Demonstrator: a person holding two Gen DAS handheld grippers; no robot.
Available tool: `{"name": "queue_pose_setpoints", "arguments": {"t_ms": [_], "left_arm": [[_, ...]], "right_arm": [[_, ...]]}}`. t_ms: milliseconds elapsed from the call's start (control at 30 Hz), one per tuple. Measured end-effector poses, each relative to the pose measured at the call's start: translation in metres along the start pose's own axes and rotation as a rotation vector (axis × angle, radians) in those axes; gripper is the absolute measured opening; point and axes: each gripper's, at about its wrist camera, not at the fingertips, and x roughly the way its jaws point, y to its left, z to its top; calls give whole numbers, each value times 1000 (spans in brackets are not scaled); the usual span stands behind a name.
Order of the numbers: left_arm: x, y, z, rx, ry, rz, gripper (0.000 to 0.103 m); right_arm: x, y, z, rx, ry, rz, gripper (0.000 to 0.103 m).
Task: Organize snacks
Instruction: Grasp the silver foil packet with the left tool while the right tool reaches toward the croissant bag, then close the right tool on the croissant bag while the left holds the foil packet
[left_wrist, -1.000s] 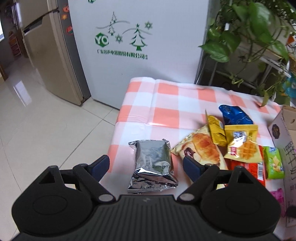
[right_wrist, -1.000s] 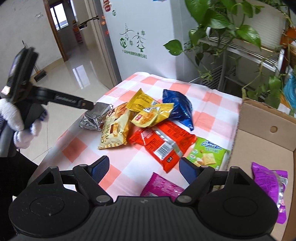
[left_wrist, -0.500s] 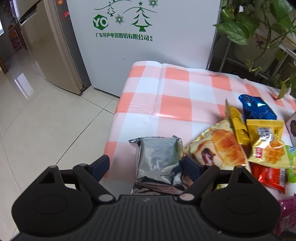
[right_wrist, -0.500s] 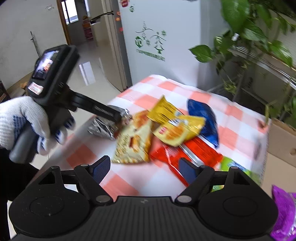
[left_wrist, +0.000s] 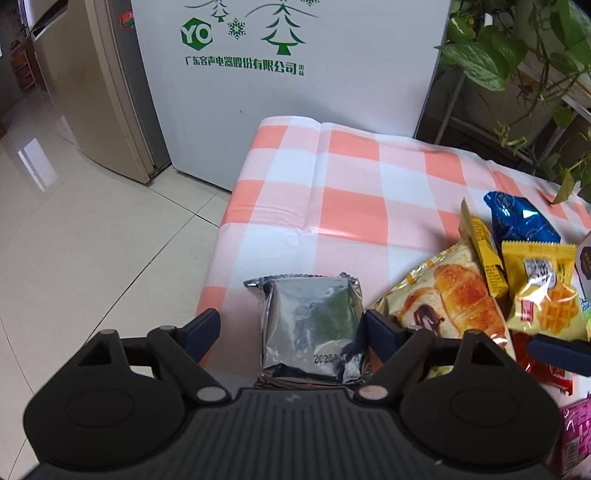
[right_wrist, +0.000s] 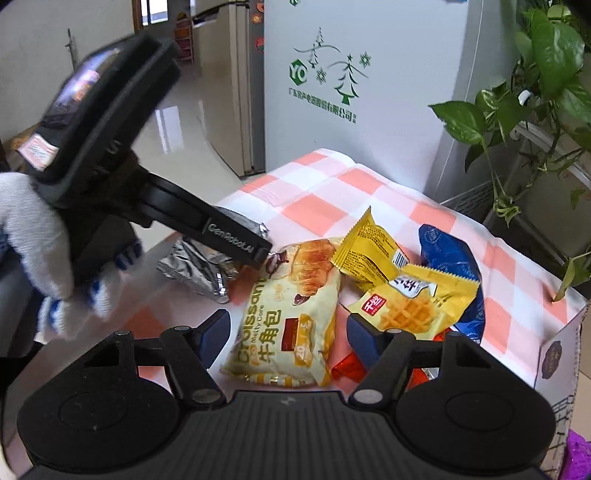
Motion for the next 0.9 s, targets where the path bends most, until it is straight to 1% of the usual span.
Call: {"name": "queue_pose_setpoints", "arguments": {"t_ms": [133, 167, 233, 300, 333, 467, 633, 767, 900], "left_arm": [[3, 0, 0, -1, 6, -5, 76], [4, 0, -1, -1, 6, -2, 70], [4, -2, -1, 8, 1, 6, 67], [3, -5, -2, 31, -9, 2, 62], [2, -6, -3, 40, -12, 3, 61], [-2, -6, -6, 43, -11, -6, 59], [-9, -6, -14, 51, -1, -20, 59], [-19, -8, -28, 79, 5, -27, 59], [-29, -10, -42, 87, 14, -45, 59]], "right_arm": [[10, 5, 3, -11, -2, -2, 77], [11, 7, 3, -19, -4, -6, 77], [17, 10, 3, -27, 1, -16, 77], [22, 11, 2, -24, 23, -20, 73], [25, 11, 1, -24, 38, -26, 71], [20, 12, -2, -30, 38, -26, 62], [10, 10, -6, 3, 68, 26, 60], [1, 8, -13, 17, 96, 69, 59], [-11, 0, -25, 70, 134, 118, 59]]}}
